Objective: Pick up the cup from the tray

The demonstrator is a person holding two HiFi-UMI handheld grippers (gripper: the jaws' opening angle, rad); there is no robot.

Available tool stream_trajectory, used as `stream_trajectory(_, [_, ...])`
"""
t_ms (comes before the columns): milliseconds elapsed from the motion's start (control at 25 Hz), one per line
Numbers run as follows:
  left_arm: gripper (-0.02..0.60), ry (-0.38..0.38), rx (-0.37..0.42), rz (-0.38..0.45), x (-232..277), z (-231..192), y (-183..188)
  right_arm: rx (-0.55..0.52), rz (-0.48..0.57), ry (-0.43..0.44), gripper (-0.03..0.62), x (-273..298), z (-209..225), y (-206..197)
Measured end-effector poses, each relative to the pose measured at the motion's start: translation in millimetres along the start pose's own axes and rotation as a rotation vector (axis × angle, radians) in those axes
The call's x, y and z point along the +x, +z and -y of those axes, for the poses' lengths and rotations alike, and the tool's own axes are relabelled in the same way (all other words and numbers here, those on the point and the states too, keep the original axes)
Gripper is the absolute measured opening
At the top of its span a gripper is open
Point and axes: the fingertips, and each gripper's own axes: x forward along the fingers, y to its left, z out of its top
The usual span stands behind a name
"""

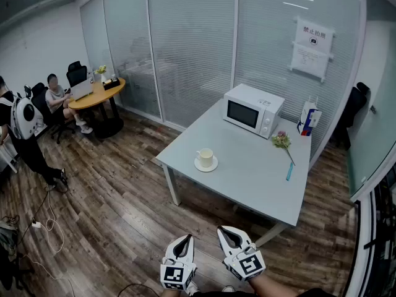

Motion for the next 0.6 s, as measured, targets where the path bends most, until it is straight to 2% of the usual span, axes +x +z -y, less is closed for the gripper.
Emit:
stream_trajectory(200, [0.003, 0.006, 0.02, 0.006, 2.8, 9.1, 5.3, -0.035, -0.008, 0.005, -0.011, -8.4, 11.0, 3.5])
stream_trajectory(600, [0.003, 0.027, 0.028, 0.016, -1.0, 4.4, 10.5, -0.031, 0.007, 0.014, -0.011, -5.0, 6.9, 13.8])
